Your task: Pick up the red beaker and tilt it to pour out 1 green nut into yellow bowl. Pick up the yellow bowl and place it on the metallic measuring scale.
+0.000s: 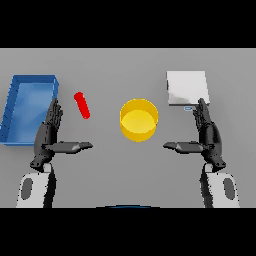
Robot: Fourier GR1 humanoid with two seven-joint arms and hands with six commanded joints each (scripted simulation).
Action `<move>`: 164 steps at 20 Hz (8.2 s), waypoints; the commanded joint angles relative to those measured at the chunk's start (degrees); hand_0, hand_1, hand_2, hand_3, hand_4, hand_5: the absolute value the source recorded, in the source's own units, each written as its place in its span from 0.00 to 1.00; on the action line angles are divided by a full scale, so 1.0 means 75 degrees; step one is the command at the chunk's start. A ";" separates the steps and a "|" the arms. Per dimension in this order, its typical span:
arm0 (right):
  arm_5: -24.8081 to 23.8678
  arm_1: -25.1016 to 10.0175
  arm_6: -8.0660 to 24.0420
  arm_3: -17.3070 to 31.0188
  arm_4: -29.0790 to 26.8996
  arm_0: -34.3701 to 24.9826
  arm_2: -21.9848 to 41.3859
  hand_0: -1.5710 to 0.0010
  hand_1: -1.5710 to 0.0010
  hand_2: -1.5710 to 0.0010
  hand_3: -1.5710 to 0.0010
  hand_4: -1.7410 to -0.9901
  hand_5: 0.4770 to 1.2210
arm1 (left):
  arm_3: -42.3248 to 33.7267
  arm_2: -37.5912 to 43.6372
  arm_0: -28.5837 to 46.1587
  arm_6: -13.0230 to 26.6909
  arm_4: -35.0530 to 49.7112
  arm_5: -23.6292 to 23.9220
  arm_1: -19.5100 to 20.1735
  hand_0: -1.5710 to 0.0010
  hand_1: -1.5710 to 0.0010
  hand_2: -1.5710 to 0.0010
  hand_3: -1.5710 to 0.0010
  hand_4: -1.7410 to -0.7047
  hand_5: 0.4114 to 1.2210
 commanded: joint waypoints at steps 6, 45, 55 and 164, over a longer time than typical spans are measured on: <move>0.0041 0.0004 -0.0011 -0.0031 -0.0029 0.0048 0.0023 1.00 1.00 1.00 1.00 0.66 0.27 | 0.0064 0.0058 -0.0048 -0.0008 0.0067 -0.0048 0.0053 1.00 1.00 1.00 1.00 0.52 0.30; -0.0043 -0.0591 -0.0640 -0.1226 0.1298 0.0952 0.0708 1.00 1.00 1.00 1.00 0.59 0.28 | 0.4733 0.0416 -0.3711 -0.0798 -0.0995 0.0005 0.0290 1.00 1.00 0.98 1.00 0.34 0.42; -0.0037 -0.0593 -0.0638 -0.1072 0.1275 0.0733 0.0667 1.00 1.00 1.00 1.00 0.59 0.27 | 0.5128 0.0563 -0.3995 -0.1270 -0.1377 0.0876 -0.0101 0.15 0.15 0.14 0.14 0.23 0.89; -0.0051 -0.0621 -0.1354 -0.0693 0.1580 0.0456 0.0852 1.00 1.00 1.00 1.00 0.75 0.28 | 0.4445 -0.4264 -0.5112 0.4536 0.2646 0.4023 0.6010 0.00 0.00 0.00 0.12 0.00 0.91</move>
